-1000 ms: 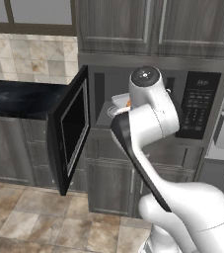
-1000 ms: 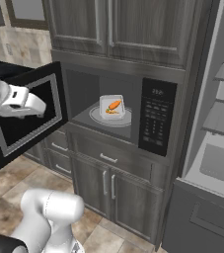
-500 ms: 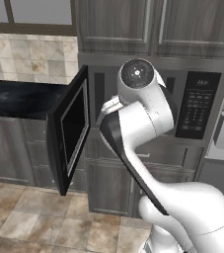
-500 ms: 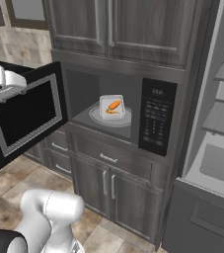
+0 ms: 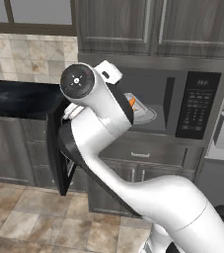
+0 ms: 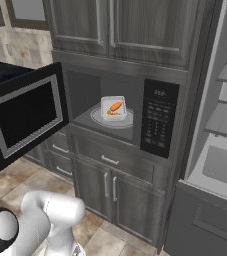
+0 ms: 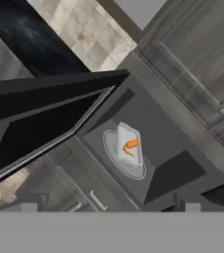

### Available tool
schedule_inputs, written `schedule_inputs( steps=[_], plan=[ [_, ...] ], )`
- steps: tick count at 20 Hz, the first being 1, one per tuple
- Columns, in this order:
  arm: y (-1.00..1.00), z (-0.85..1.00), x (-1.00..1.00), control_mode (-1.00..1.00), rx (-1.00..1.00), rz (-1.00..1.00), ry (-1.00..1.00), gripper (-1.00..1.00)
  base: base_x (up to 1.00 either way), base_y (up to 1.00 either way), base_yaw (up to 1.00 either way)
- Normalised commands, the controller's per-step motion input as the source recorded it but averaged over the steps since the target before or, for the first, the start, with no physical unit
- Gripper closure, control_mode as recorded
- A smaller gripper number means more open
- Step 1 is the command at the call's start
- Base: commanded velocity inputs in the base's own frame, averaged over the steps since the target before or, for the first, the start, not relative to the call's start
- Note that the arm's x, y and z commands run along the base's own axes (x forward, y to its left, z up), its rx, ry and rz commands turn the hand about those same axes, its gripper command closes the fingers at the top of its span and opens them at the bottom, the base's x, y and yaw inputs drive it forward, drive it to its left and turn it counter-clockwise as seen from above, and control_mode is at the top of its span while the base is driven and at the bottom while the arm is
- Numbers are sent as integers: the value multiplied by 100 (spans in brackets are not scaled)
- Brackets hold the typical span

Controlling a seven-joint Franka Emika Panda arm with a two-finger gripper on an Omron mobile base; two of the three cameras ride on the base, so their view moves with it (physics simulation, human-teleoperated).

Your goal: Place the tupperware containing the shrimp and carrot meal in the microwave. Close the microwave door and press the start button to reheat the meal.

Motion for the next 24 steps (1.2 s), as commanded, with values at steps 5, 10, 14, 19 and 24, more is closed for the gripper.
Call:
schedule_inputs(
  steps=[5,10,14,19,24],
  plan=[
    [100,-1,0,-100,-34,6,0,-100,0,0,0],
    [100,-5,1,-100,-32,1,0,-100,0,0,0],
    [92,-16,2,-100,-27,0,0,-100,0,0,0],
    [72,-25,9,-100,-22,0,0,-100,0,0,0],
    [8,-50,22,-100,-7,0,0,-100,0,0,0]
  ],
)
